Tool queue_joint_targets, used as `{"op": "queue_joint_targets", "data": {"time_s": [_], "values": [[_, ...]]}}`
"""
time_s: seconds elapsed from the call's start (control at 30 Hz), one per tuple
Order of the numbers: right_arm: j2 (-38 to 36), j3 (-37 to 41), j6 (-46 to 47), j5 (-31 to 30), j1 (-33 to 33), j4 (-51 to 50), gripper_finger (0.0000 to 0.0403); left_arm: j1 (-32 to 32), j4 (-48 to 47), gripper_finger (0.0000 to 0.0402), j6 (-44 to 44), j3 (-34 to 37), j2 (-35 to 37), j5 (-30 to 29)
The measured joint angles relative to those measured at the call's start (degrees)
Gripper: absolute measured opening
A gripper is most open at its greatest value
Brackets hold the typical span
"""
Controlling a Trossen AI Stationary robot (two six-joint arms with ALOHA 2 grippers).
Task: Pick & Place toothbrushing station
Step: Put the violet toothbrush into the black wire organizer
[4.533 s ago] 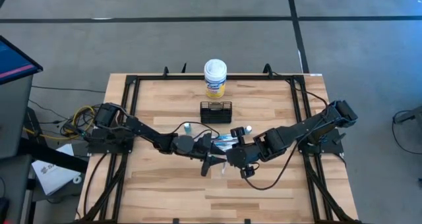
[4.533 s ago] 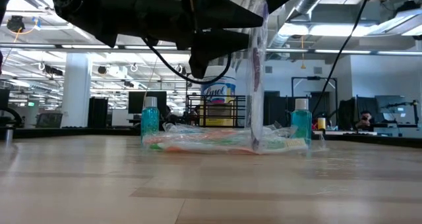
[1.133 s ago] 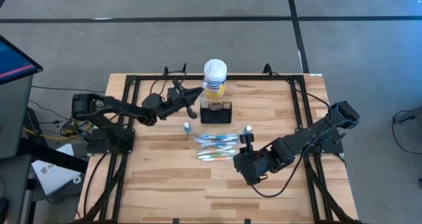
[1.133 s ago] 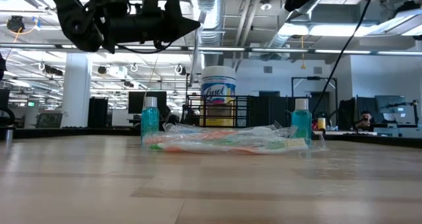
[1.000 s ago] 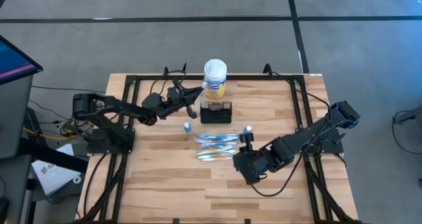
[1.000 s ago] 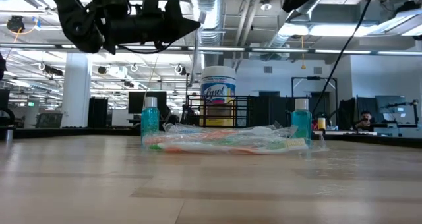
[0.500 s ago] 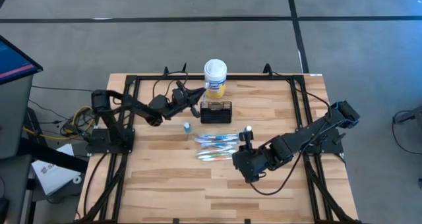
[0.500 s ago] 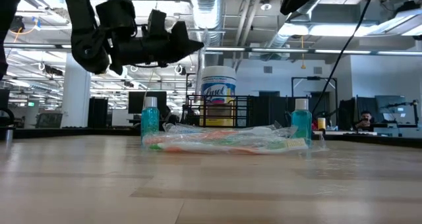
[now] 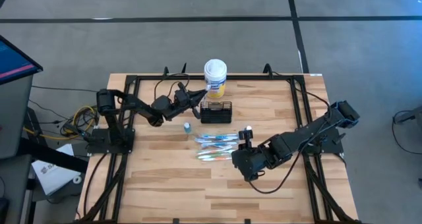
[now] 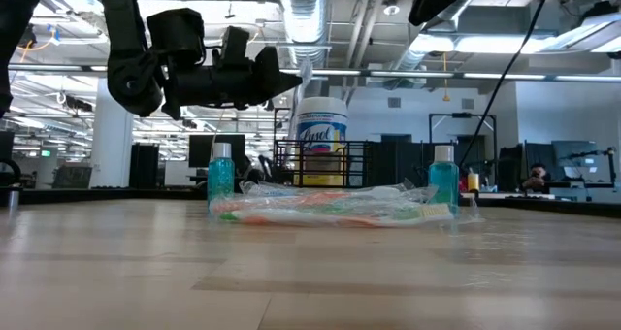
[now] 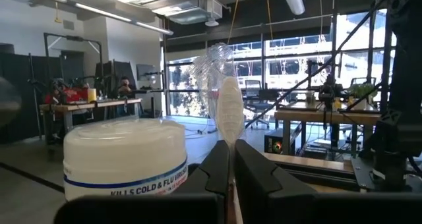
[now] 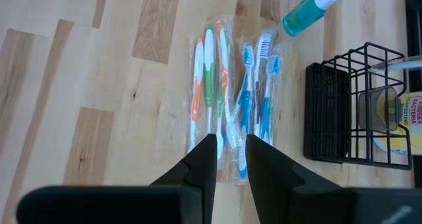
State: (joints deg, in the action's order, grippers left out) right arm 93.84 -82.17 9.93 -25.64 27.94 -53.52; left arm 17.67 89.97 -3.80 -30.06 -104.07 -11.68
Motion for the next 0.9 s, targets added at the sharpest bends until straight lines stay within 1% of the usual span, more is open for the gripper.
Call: {"op": "queue_joint_targets", "data": {"time_s": [0.33, 0.7, 0.9], "values": [[0.0, 0.0, 0.0, 0.0, 0.0, 0.0, 0.0071, -0.1, 0.0, 0.0003, 1.3, 2.1, 0.0, 0.0], [0.0, 0.0, 0.0, 0.0, 0.0, 0.2, 0.0071, -0.5, 0.0, 0.0003, 1.2, 2.2, 0.0, 0.0], [0.0, 0.0, 0.2, 0.0, 0.0, 0.2, 0.0071, -0.7, 0.3, 0.0003, 1.3, 1.4, -2.8, 0.0]]}}
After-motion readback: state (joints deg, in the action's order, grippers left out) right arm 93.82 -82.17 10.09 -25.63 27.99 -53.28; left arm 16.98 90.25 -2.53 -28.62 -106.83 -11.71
